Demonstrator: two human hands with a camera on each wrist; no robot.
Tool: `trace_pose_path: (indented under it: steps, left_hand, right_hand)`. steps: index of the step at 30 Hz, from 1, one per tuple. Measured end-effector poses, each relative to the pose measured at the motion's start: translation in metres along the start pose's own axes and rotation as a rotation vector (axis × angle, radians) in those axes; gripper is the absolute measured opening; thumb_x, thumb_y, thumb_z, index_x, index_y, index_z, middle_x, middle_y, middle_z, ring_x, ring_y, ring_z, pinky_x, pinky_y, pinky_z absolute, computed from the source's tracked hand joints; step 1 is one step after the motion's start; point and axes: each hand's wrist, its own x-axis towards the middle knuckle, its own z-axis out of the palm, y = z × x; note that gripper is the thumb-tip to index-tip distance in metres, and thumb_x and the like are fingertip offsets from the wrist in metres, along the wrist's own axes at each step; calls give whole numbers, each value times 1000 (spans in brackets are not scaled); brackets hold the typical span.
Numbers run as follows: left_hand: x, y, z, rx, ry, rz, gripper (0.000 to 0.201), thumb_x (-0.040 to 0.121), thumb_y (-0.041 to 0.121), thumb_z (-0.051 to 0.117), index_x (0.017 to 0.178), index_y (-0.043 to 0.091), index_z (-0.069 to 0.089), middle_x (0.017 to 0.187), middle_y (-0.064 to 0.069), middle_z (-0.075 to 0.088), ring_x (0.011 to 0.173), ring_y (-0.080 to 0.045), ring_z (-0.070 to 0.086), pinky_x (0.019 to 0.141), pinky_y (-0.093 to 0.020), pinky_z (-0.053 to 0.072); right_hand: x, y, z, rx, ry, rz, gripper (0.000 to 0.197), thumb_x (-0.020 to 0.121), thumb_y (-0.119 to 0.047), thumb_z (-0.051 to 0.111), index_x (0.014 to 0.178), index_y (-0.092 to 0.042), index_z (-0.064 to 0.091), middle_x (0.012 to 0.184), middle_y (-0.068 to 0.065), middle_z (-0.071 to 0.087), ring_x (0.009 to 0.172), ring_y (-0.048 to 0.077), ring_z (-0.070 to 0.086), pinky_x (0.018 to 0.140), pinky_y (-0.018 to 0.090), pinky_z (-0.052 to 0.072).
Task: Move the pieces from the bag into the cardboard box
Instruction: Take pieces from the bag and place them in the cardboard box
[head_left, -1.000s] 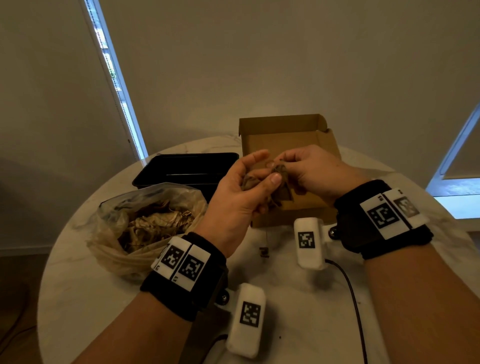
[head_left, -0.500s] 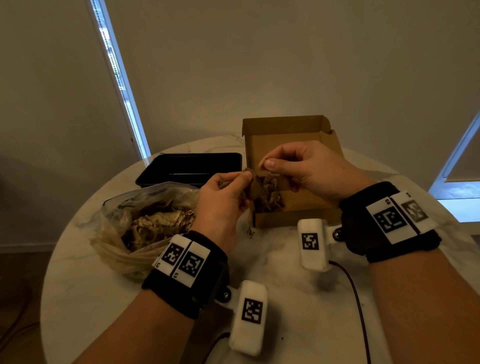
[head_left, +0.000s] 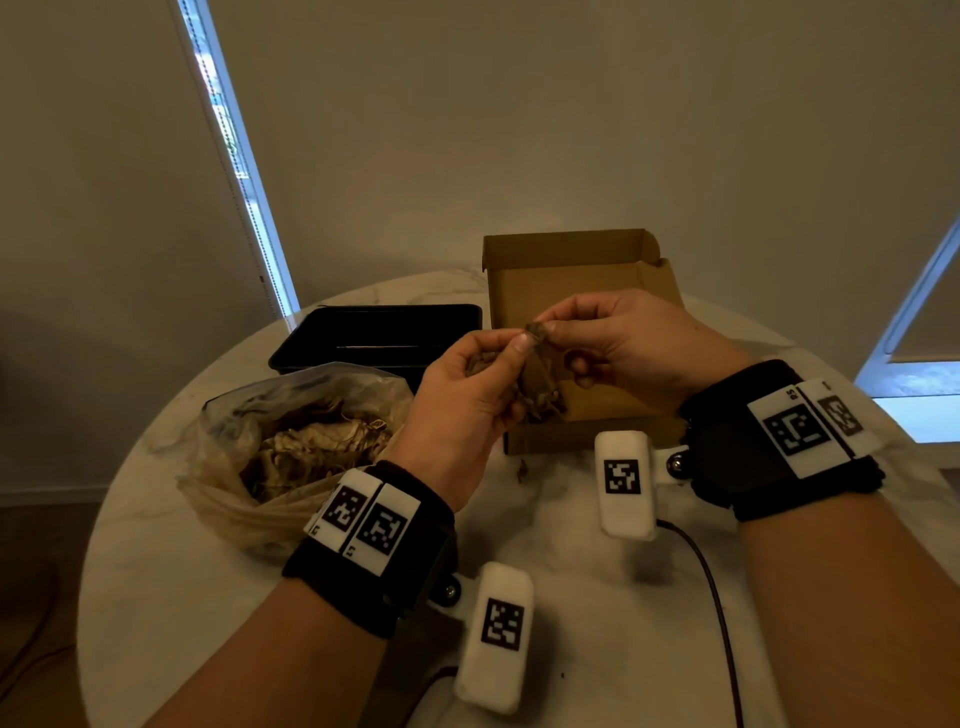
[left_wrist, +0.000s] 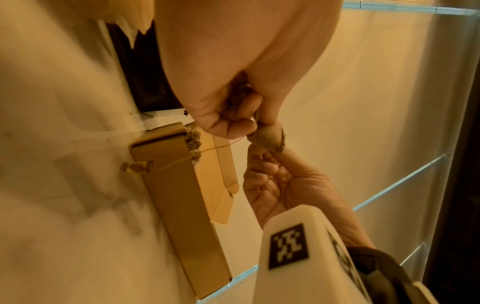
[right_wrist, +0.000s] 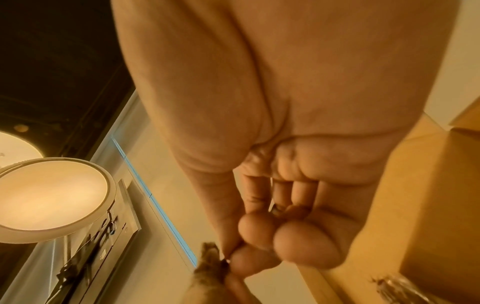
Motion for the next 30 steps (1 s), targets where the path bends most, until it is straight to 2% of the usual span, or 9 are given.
trace_pose_path:
  steps: [4,6,9,13,15,18,22,25,30]
  left_hand:
    - [1,1,-2,6,91,12,10,96,18,66,105,14,66,101,-12,75,87,-16,68,76,-31,52]
    - [0,2,-3,8,112,11,15,95,19,68,108,11,67,114,-18,73,99,-26,68,86,-40,51]
    - [-1,1,-4,50,110,20,17,92,22,71,106,13,71,112,-16,74,111,-34,69,98,-49,52]
    - [1,0,-5,41,81,10,27,97,26,67,114,6,71,115,-23,71,105,-29,68,103,-55,49]
    - [2,-1,-4,43,89,18,27,99,28,64,112,6,72,113,-24,71,96,-25,67,97,-51,53]
    - [7,-6,-7,97,161,15,20,99,28,64,107,12,73,97,-7,74,71,-4,63,74,-31,55]
    - [13,-14,-16,183,189,-55,16,95,12,69,110,16,69,98,-6,69,69,-4,60,57,-18,47]
    - [15,-22,-18,258,136,-161,37,90,5,73,124,14,62,99,-5,68,65,-1,62,51,-13,47]
    - [19,-32,-20,298,139,-229,56,90,4,72,140,14,51,111,-13,72,80,-15,66,57,-23,46]
  right_hand:
    - [-3,-3,2,47,-65,-5,16,96,-24,65,98,-12,75,80,1,73,67,12,60,68,26,53]
    - [-4,-4,2,5,-88,-24,23,86,-34,72,98,-15,75,89,4,75,77,18,66,79,32,57]
    - [-5,-4,2,-71,-83,-49,37,72,-37,78,101,-16,73,107,9,74,102,25,72,96,41,58]
    - [-5,-4,0,-63,-29,-86,20,83,-16,78,100,-8,70,105,14,75,102,27,73,92,39,60]
    - [-4,-4,0,-68,20,-97,15,85,-11,77,98,-7,71,102,15,76,97,27,75,88,37,62]
    - [-1,-2,-3,-136,145,-110,14,85,-11,79,95,-14,70,97,10,76,90,21,74,79,32,60]
    - [-2,0,-8,-310,189,-45,14,89,-12,75,101,-18,71,91,-2,70,84,7,66,58,11,48]
    - [1,4,-4,-435,112,24,11,89,-13,75,95,-22,72,94,-2,70,87,9,65,64,16,49]
    - [5,6,6,-572,19,115,13,91,-14,74,91,-27,72,95,-6,71,93,11,66,76,24,54]
